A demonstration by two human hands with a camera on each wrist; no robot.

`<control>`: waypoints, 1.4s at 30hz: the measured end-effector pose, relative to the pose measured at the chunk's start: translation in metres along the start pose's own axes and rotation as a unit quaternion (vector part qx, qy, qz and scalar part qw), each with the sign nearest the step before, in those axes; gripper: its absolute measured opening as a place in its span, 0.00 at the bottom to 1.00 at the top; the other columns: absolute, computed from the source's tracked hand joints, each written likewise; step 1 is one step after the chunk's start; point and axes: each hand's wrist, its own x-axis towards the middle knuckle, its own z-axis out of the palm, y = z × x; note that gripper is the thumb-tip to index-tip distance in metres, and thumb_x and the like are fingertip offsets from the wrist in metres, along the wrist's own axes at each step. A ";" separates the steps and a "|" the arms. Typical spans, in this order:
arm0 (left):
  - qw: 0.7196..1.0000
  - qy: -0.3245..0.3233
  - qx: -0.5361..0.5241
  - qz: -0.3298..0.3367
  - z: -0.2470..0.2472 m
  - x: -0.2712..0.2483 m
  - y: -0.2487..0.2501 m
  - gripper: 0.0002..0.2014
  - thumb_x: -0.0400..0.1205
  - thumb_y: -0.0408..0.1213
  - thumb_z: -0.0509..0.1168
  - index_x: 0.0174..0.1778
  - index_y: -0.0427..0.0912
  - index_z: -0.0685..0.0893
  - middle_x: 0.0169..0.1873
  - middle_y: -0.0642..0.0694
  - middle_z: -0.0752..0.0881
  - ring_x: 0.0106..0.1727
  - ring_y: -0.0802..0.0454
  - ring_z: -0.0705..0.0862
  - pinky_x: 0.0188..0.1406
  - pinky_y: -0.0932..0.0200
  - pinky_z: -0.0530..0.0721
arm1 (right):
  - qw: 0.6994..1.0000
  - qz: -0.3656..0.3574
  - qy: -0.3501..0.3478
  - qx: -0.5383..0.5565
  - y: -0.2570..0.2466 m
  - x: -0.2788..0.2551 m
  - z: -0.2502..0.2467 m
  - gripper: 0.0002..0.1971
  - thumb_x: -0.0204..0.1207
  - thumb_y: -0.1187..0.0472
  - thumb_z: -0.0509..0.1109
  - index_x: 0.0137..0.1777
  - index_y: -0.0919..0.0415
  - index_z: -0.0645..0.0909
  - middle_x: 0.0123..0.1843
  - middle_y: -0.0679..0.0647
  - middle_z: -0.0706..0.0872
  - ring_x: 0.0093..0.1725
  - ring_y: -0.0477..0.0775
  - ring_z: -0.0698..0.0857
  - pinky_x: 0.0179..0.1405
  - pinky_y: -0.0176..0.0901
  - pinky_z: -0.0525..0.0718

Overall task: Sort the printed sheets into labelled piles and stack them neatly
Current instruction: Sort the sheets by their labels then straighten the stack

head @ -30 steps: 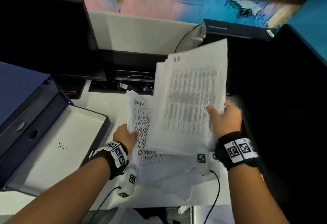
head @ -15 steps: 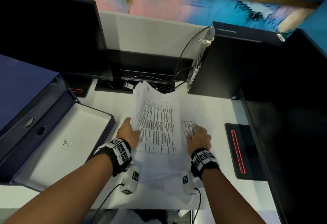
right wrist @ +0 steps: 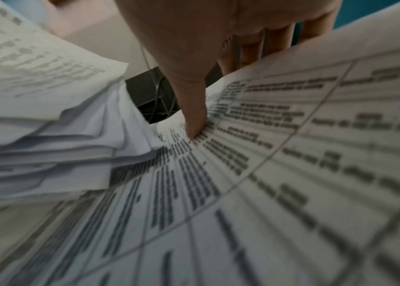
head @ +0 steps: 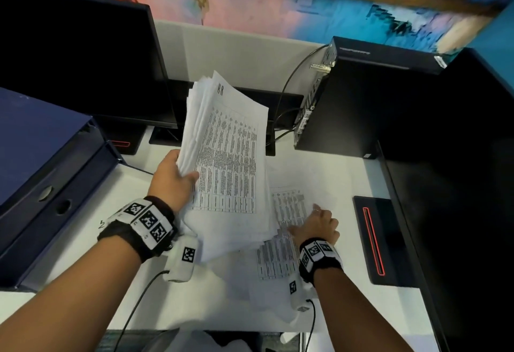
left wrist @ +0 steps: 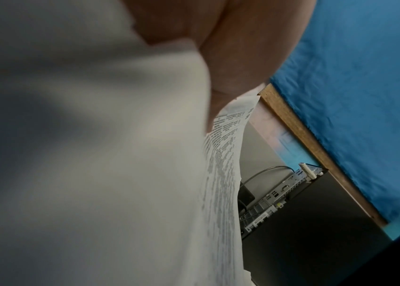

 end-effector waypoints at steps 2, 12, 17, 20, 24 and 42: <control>1.000 -0.001 -0.014 0.001 -0.002 -0.001 0.001 0.11 0.83 0.28 0.69 0.58 0.43 0.78 0.40 0.41 0.85 0.32 0.47 0.83 0.28 0.57 0.82 | 0.998 -0.014 0.000 0.060 -0.005 0.001 0.005 0.43 0.67 0.46 0.79 0.79 0.59 0.65 0.73 0.56 0.73 0.70 0.61 0.73 0.67 0.57 0.77; 0.994 -0.041 -0.070 -0.068 0.009 -0.003 -0.019 0.14 0.81 0.30 0.70 0.59 0.51 0.81 0.48 0.44 0.91 0.48 0.41 0.91 0.50 0.38 0.90 | 0.976 0.019 0.034 0.214 0.008 -0.005 -0.052 0.17 0.78 0.57 0.70 0.64 0.62 0.82 0.60 0.66 0.87 0.58 0.67 0.85 0.51 0.46 0.82; 0.990 -0.087 0.052 -0.100 0.048 -0.011 -0.046 0.10 0.84 0.35 0.66 0.61 0.45 0.77 0.50 0.43 0.88 0.49 0.43 0.88 0.52 0.46 0.88 | 0.958 -0.039 0.205 0.198 0.006 -0.011 -0.141 0.13 0.79 0.51 0.69 0.50 0.61 0.86 0.42 0.64 0.87 0.48 0.68 0.84 0.48 0.50 0.83; 0.982 -0.104 0.086 -0.134 0.066 -0.018 -0.060 0.16 0.87 0.39 0.62 0.69 0.40 0.73 0.60 0.35 0.85 0.59 0.36 0.85 0.61 0.42 0.85 | 0.927 -0.057 0.241 0.281 0.007 -0.015 -0.176 0.14 0.75 0.49 0.74 0.48 0.61 0.88 0.36 0.59 0.87 0.43 0.64 0.86 0.45 0.51 0.87; 0.977 -0.105 0.117 -0.145 0.075 -0.019 -0.064 0.16 0.88 0.40 0.60 0.69 0.38 0.72 0.62 0.33 0.84 0.61 0.36 0.84 0.63 0.44 0.84 | 0.903 -0.067 0.180 0.384 0.008 -0.008 -0.171 0.09 0.72 0.54 0.79 0.44 0.59 0.87 0.36 0.55 0.90 0.37 0.58 0.90 0.41 0.52 0.91; 0.978 -0.093 0.120 -0.143 0.070 -0.011 -0.048 0.14 0.86 0.33 0.62 0.67 0.39 0.72 0.60 0.38 0.83 0.55 0.42 0.83 0.50 0.58 0.76 | 0.986 0.021 -0.004 0.163 -0.019 -0.004 0.001 0.30 0.81 0.52 0.65 0.82 0.59 0.64 0.83 0.54 0.62 0.78 0.62 0.65 0.76 0.58 0.67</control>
